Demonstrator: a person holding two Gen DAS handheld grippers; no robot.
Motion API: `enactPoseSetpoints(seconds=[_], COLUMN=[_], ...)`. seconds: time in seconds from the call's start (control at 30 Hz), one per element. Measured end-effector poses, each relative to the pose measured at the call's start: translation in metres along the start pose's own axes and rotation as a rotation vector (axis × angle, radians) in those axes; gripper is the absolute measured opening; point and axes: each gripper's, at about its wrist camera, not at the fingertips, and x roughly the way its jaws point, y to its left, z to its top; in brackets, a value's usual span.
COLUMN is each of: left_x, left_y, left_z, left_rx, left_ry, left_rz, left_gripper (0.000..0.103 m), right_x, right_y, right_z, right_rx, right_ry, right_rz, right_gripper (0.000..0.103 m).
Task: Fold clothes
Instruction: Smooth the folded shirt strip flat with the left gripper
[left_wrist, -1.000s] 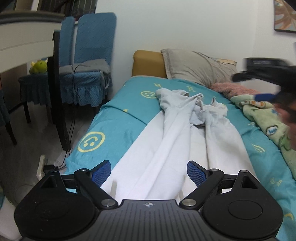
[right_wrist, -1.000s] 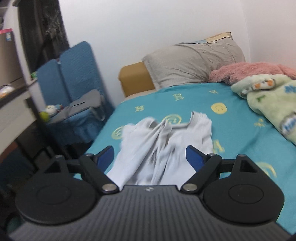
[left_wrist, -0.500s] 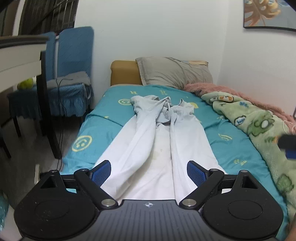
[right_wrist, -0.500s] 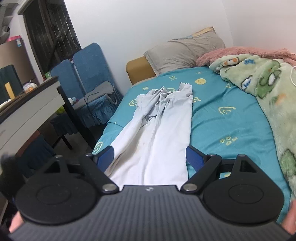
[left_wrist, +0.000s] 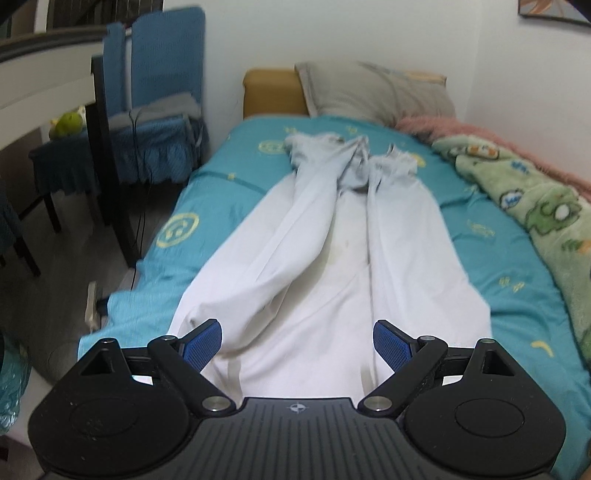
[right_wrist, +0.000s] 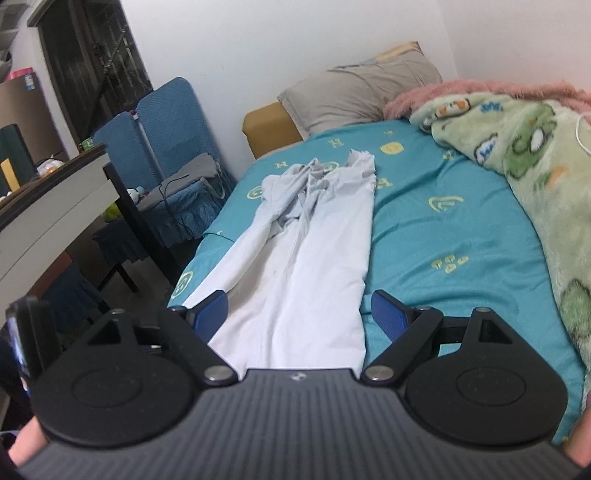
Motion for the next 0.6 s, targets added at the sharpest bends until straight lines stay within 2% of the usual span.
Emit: enactPoseSetpoints(seconds=[0.2,0.47,0.6], left_x=[0.017,0.03,0.051], left_y=[0.029,0.076,0.095], left_z=[0.017,0.022,0.015], left_rx=[0.074,0.084,-0.007], left_ry=[0.211,0.25,0.334], left_rz=[-0.038,-0.049,-0.046], left_gripper=[0.09,0.089,0.075], right_x=[0.003,0.02,0.028], right_y=[-0.015,-0.025,-0.031], right_z=[0.002,0.006,0.006], right_rx=[0.066,0.137,0.17], right_ry=[0.019,0.052,0.074], right_rz=[-0.007,0.014,0.011], right_gripper=[0.086,0.086,0.086])
